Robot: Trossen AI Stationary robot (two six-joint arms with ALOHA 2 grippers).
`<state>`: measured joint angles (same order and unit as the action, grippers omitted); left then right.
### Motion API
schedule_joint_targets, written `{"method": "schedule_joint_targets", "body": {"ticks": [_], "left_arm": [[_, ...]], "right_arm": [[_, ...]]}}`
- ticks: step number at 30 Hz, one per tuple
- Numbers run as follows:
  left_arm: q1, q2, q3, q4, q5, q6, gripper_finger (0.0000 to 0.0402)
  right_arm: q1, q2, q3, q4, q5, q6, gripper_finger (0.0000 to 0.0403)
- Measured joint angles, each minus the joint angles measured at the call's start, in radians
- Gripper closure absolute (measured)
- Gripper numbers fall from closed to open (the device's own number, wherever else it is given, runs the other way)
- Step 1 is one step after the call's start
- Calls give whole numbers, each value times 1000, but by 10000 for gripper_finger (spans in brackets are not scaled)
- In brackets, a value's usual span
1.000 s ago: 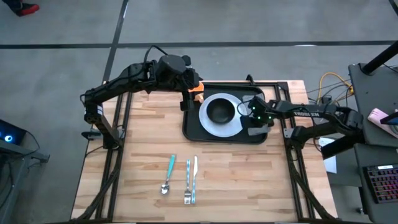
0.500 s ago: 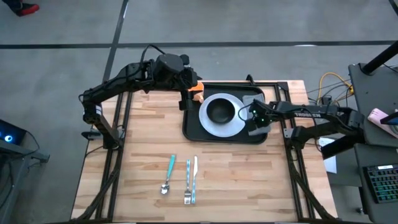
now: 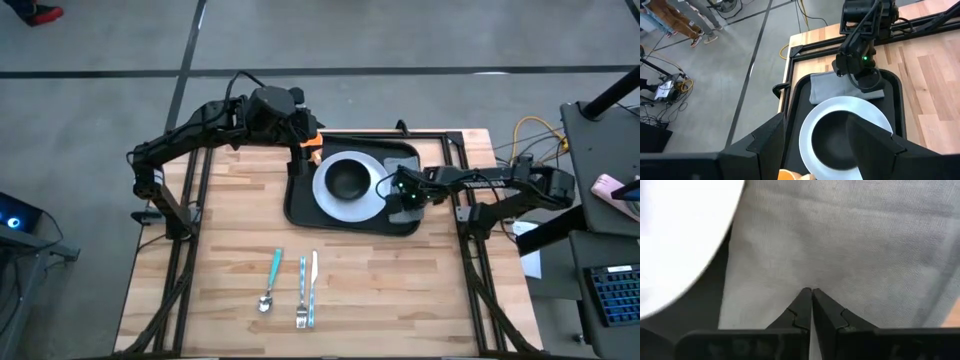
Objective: Set up tray
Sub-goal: Put the gray napkin on the black tray to the right of the white plate, then put the green spoon on the gray napkin on the black tray
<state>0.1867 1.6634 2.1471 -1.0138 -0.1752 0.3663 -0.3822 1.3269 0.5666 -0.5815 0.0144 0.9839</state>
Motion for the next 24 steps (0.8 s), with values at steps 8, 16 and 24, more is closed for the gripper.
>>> {"method": "schedule_joint_targets", "body": {"ticks": [8, 16, 24], "left_arm": [[0, 0, 0, 0, 0, 2, 211], [0, 0, 0, 0, -1, 2, 211], [0, -4, 0, -5, 0, 2, 211]], "right_arm": [[40, 38, 11, 82, -35, 157, 394], [64, 30, 10, 149, -46, 175, 394], [81, -126, 57, 87, -30, -21, 394]]}}
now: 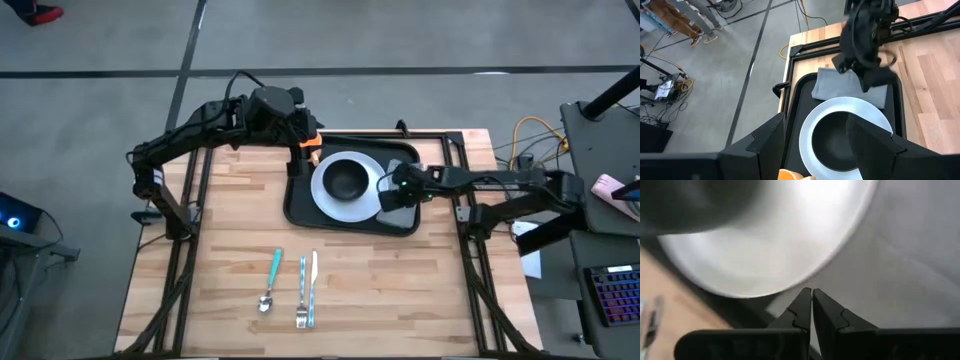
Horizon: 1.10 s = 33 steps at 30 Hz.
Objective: Set up tray
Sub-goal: Put the green spoon on the gray napkin on the black tray
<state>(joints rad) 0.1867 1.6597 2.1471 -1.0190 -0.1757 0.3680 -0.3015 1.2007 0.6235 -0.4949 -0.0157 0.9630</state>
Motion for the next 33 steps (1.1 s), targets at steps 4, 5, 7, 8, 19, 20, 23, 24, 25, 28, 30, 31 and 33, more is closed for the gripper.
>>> {"method": "schedule_joint_targets", "body": {"ticks": [4, 5, 7, 8, 19, 20, 23, 24, 25, 28, 30, 31, 33], "left_arm": [[0, -9, 0, -29, 1, -54, 211], [0, -12, 0, -40, 2, -73, 211], [0, -13, -3, -63, 8, -103, 211], [0, -13, -10, -62, 18, -111, 211], [4, -70, -273, 133, 165, -242, 211], [4, -91, -332, 182, 178, -265, 211], [-6, -165, -522, 253, 185, -367, 211], [-11, -189, -583, 253, 185, -410, 211], [-17, -216, -638, 252, 185, -459, 211], [-52, -304, -794, 265, 184, -634, 211], [-93, -358, -894, 288, 184, -739, 211], [-116, -378, -940, 302, 184, -795, 211], [-170, -406, -1032, 354, 183, -914, 211]], "right_arm": [[31, -148, 11, 11, 64, -105, 393], [39, -188, 11, 16, 79, -130, 390], [60, -268, 10, 27, 108, -190, 378], [73, -308, 10, 42, 120, -231, 369], [182, -723, 10, 120, 150, -751, 287], [182, -758, 10, 119, 150, -752, 285], [182, -867, 10, 102, 150, -755, 285], [182, -897, 11, 92, 149, -756, 285], [182, -925, 11, 75, 150, -757, 285], [182, -982, 9, 21, 150, -757, 284], [182, -1007, 8, 2, 149, -758, 284], [182, -1016, 9, -6, 150, -758, 284], [182, -1022, 9, -29, 155, -768, 284]]}}
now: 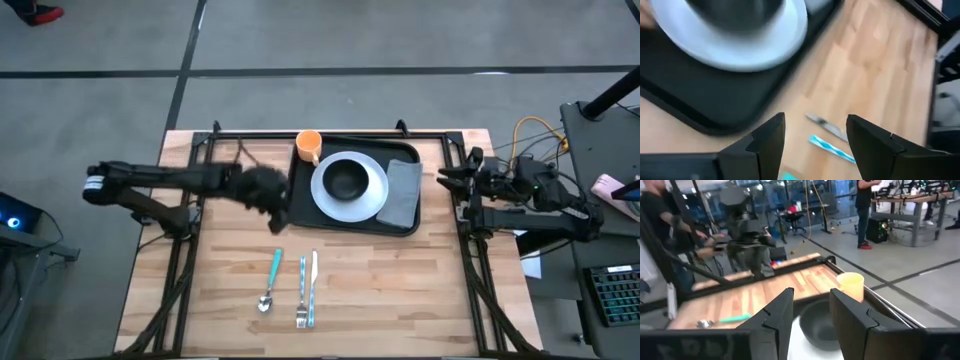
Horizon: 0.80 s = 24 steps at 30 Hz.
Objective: Set up tray
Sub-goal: Put the green spoon on the gray napkin on the black tray
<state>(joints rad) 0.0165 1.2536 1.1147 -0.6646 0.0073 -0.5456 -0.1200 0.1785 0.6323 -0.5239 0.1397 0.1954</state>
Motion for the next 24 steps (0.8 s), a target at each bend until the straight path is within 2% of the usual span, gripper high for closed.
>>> {"method": "schedule_joint_targets", "body": {"ticks": [4, 10, 14, 20, 24], "left_arm": [[-121, -13, -133, 113, -3, -178, 211], [-235, 41, -192, 116, -40, -453, 211], [-274, 109, -182, 108, -42, -585, 211], [-300, 280, -121, 77, -43, -718, 211], [-310, 398, -8, -112, -60, -785, 211]], "right_arm": [[0, 3, 0, -37, 66, -16, 284], [0, 32, 0, -45, 99, -16, 284], [0, 56, 0, -45, 100, -14, 284], [0, 86, 0, -44, 100, -12, 284], [0, 94, 0, -45, 99, -9, 284]]}}
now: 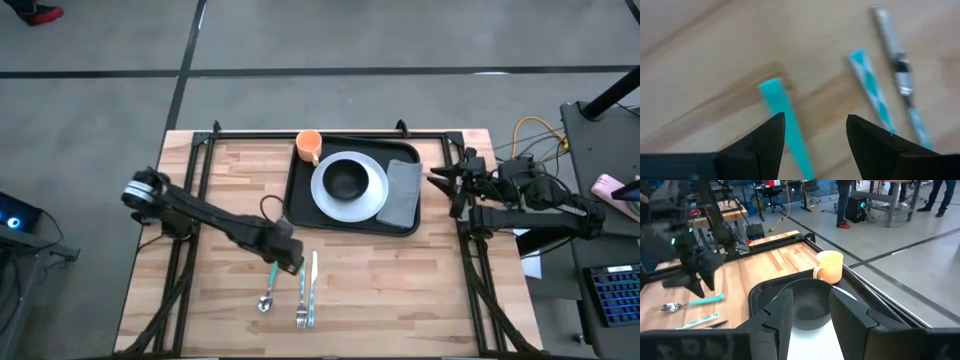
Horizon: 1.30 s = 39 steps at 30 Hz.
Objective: Set up tray
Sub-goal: Put the green spoon on the gray napkin on the black tray
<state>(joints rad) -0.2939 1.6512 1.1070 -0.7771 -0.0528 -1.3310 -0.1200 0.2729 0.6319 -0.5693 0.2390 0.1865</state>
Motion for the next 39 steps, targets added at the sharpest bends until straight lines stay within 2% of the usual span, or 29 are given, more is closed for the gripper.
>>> {"method": "schedule_joint_targets", "body": {"ticks": [3, 6, 11, 19, 28, 31, 36, 39], "left_arm": [[-14, 75, 103, -140, -46, -33, 211], [-29, 133, 175, -191, -84, -66, 211], [-33, 190, 187, -214, -76, -166, 211], [-35, 165, 118, -219, -49, -266, 211], [-31, 159, 0, 38, 40, -240, 211], [-30, 153, -35, 54, 45, -283, 211], [-32, 154, -66, 83, 49, -265, 211], [-32, 155, -66, 81, 51, -240, 229]], "right_arm": [[0, -1, 0, 1, 0, 3, 284], [0, -3, 0, 0, 0, 2, 284], [0, -3, 0, 0, 0, -1, 284], [0, -3, 0, 0, -1, -3, 285], [0, -3, 0, 0, -1, -3, 285], [0, -3, 0, 1, -1, -3, 285], [0, -4, 0, 3, -2, -3, 285], [0, -5, 0, 3, -2, -3, 285]]}}
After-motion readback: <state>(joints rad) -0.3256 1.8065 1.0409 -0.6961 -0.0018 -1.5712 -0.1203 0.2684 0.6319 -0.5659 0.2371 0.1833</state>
